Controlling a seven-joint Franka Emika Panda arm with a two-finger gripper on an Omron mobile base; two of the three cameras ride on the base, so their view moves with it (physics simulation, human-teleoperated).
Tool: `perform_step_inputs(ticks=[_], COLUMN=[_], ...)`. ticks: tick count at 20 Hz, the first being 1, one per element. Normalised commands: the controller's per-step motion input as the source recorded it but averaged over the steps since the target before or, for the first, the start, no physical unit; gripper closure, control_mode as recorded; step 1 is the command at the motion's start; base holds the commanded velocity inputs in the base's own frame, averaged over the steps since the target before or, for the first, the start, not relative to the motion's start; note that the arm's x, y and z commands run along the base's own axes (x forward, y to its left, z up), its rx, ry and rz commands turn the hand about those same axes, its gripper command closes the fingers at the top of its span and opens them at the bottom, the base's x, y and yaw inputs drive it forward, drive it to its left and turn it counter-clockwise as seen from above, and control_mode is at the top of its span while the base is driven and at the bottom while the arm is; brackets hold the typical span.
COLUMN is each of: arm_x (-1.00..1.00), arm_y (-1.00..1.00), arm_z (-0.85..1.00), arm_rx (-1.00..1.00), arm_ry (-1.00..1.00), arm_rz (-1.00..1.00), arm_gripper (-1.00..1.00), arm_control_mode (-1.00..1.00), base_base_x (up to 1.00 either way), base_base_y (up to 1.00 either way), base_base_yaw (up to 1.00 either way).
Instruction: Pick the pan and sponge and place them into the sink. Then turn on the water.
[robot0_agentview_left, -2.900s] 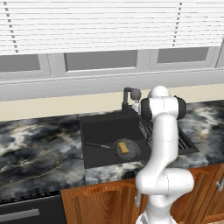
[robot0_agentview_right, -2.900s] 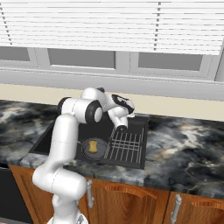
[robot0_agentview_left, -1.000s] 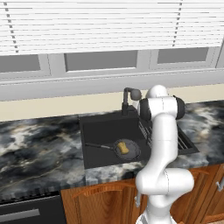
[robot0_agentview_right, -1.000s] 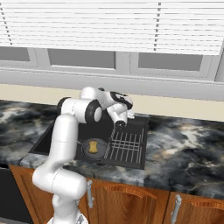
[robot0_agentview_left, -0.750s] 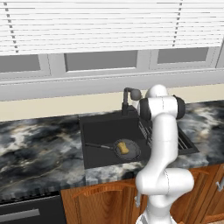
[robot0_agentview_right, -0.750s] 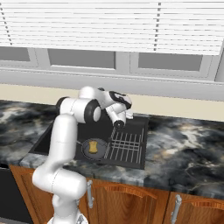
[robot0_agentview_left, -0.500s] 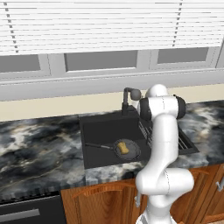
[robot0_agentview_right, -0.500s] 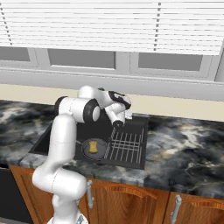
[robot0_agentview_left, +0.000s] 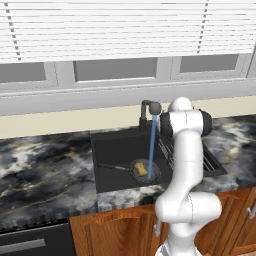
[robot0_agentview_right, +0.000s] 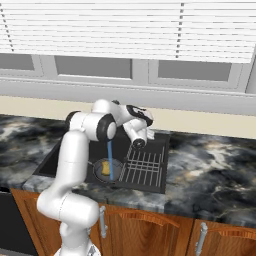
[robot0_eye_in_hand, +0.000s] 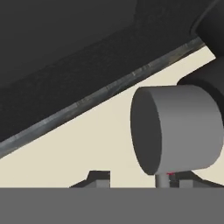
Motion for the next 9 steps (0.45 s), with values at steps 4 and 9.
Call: perform_step_inputs(ticks=[4,9], arm_x=[0.11,-0.02], arm_y=[-0.45,-0.36], arm_z=[-0.15,0.05], arm_rx=[0.07,0.11], arm_ry=[0.07,0.05], arm_rz=[-0.04,-0.03], arm_gripper=[1.0,1.0], arm_control_mode=[-1.0,-1.0], base_base_x=[0.0,0.0], base_base_y=[0.0,0.0], base_base_yaw=[0.0,0.0])
